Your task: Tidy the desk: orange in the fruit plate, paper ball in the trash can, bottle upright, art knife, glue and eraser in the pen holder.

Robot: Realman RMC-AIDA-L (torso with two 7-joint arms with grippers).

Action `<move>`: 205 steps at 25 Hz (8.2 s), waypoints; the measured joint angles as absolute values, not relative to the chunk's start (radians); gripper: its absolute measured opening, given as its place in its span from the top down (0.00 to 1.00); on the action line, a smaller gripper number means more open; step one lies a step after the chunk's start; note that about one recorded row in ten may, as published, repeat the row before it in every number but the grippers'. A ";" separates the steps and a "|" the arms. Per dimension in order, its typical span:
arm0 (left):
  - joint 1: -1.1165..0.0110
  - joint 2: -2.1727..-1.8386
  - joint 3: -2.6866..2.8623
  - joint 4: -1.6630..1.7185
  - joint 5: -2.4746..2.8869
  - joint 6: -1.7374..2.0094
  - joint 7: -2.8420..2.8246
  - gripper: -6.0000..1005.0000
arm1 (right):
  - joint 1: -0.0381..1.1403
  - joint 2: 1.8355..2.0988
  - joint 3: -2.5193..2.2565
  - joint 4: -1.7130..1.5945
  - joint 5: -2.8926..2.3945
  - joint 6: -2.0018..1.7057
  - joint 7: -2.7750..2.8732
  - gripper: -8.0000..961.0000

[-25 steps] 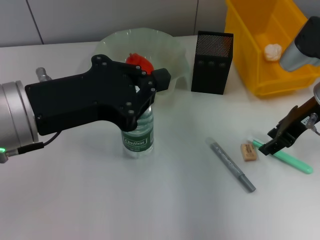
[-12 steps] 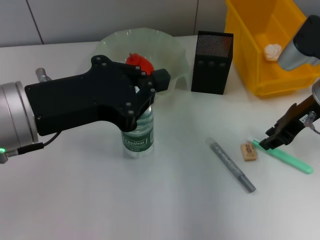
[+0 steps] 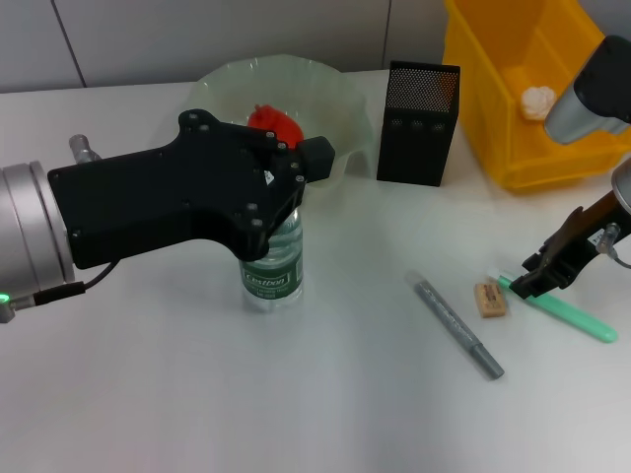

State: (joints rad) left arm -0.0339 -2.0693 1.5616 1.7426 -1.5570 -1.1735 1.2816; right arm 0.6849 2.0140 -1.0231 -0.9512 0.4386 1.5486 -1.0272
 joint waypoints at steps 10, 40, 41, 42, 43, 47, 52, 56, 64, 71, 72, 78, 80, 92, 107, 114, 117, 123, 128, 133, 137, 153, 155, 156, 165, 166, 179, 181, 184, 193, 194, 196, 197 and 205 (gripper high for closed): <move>-0.032 -2.069 1.562 1.743 -1.557 -1.173 1.282 1.00 | 0.700 2.014 -1.025 -0.912 0.439 1.530 -1.032 0.60; -0.031 -2.069 1.562 1.740 -1.557 -1.174 1.282 1.00 | 0.710 2.017 -1.026 -0.874 0.420 1.509 -1.039 0.68; -0.031 -2.069 1.562 1.740 -1.557 -1.174 1.282 1.00 | 0.710 2.017 -1.026 -0.874 0.420 1.509 -1.039 0.69; -0.031 -2.069 1.562 1.739 -1.557 -1.173 1.282 1.00 | 0.710 2.017 -1.026 -0.873 0.418 1.507 -1.039 0.69; -0.031 -2.069 1.562 1.739 -1.557 -1.173 1.283 1.00 | 0.710 2.018 -1.026 -0.870 0.411 1.504 -1.039 0.70; -0.031 -2.069 1.562 1.739 -1.557 -1.173 1.283 1.00 | 0.711 2.019 -1.026 -0.869 0.407 1.502 -1.039 0.73; -0.029 -2.069 1.562 1.739 -1.558 -1.173 1.284 1.00 | 0.710 2.021 -1.026 -0.869 0.404 1.497 -1.039 0.76; -0.026 -2.069 1.562 1.740 -1.559 -1.174 1.284 1.00 | 0.706 2.023 -1.026 -0.877 0.404 1.496 -1.039 0.77; -0.026 -2.069 1.562 1.739 -1.559 -1.173 1.284 1.00 | 0.689 2.031 -1.016 -0.944 0.409 1.508 -1.031 0.79; -0.025 -2.069 1.562 1.739 -1.559 -1.174 1.284 1.00 | 0.656 2.053 -1.001 -1.036 0.434 1.540 -1.031 0.80; -0.025 -2.069 1.562 1.739 -1.559 -1.173 1.284 1.00 | 0.651 2.054 -0.998 -1.047 0.445 1.545 -1.031 0.80; -0.024 -2.068 1.560 1.740 -1.570 -1.173 1.284 1.00 | 0.618 2.060 -0.977 -1.140 0.510 1.588 -1.030 0.80; -0.023 -2.068 1.560 1.740 -1.571 -1.173 1.284 1.00 | 0.590 2.064 -0.974 -1.206 0.555 1.597 -1.031 0.80; -0.029 -2.068 1.560 1.740 -1.581 -1.174 1.285 1.00 | 0.543 2.063 -0.928 -1.382 0.736 1.644 -1.037 0.80; -0.022 -2.068 1.557 1.738 -1.582 -1.173 1.297 1.00 | 0.595 2.056 -0.810 -1.383 0.852 1.576 -1.166 0.80; -0.022 -2.069 1.557 1.726 -1.582 -1.173 1.303 1.00 | 0.625 2.035 -0.742 -1.310 0.902 1.556 -1.195 0.80; -0.023 -2.069 1.559 1.722 -1.584 -1.173 1.309 1.00 | 0.637 2.020 -0.731 -1.273 0.912 1.556 -1.212 0.80; -0.024 -2.069 1.560 1.718 -1.584 -1.173 1.310 1.00 | 0.636 2.021 -0.722 -1.246 0.926 1.512 -1.283 0.80; -0.021 -2.069 1.561 1.714 -1.585 -1.173 1.310 1.00 | 0.630 2.019 -0.660 -1.168 1.001 1.435 -1.375 0.80; -0.021 -2.069 1.564 1.713 -1.585 -1.172 1.310 1.00 | 0.629 2.007 -0.621 -1.119 1.056 1.427 -1.427 0.80; -0.021 -2.070 1.564 1.713 -1.585 -1.172 1.310 1.00 | 0.626 2.005 -0.613 -1.104 1.082 1.424 -1.472 0.80; -0.018 -2.066 1.556 1.658 -1.650 -1.173 1.359 1.00 | 0.670 1.999 -0.613 -0.937 1.141 1.310 -1.663 0.80; -0.018 -2.067 1.556 1.657 -1.651 -1.174 1.360 1.00 | 0.675 1.998 -0.613 -0.935 1.141 1.306 -1.664 0.80; -0.018 -2.067 1.556 1.657 -1.651 -1.174 1.360 1.00 | 0.680 1.997 -0.613 -0.933 1.142 1.302 -1.664 0.80; -0.018 -2.066 1.555 1.645 -1.650 -1.175 1.364 1.00 | 0.756 1.986 -0.612 -0.854 1.163 1.258 -1.682 0.80; -0.018 -2.066 1.555 1.645 -1.650 -1.175 1.364 1.00 | 0.756 1.986 -0.612 -0.854 1.163 1.258 -1.682 0.80; -0.027 -2.068 1.550 1.598 -1.652 -1.175 1.395 1.00 | 0.821 1.979 -0.622 -0.708 1.247 1.152 -1.729 0.80; -0.024 -2.068 1.548 1.597 -1.654 -1.175 1.400 1.00 | 0.831 1.979 -0.626 -0.682 1.247 1.134 -1.749 0.80; -0.020 -2.068 1.546 1.597 -1.659 -1.175 1.401 1.00 | 0.840 1.979 -0.627 -0.637 1.247 1.114 -1.785 0.80; -0.030 -2.068 1.545 1.588 -1.663 -1.175 1.401 1.00 | 0.840 1.984 -0.628 -0.557 1.247 1.087 -1.862 0.80; -0.031 -2.068 1.545 1.585 -1.663 -1.175 1.401 1.00 | 0.839 1.984 -0.627 -0.554 1.247 1.086 -1.865 0.79; -0.032 -2.068 1.547 1.582 -1.663 -1.175 1.401 1.00 | 0.836 1.984 -0.627 -0.547 1.247 1.085 -1.875 0.79; -0.032 -2.068 1.548 1.581 -1.663 -1.175 1.401 1.00 | 0.835 1.984 -0.627 -0.545 1.247 1.082 -1.878 0.79; -0.037 -2.069 1.551 1.555 -1.663 -1.175 1.408 1.00 | 0.831 1.985 -0.627 -0.520 1.247 1.059 -1.895 0.79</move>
State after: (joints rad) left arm -0.0372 -2.0692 1.5514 1.5552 -1.6633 -1.1750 1.4082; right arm 0.8313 1.9849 -0.6273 -0.5197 1.2472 1.0594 -1.8946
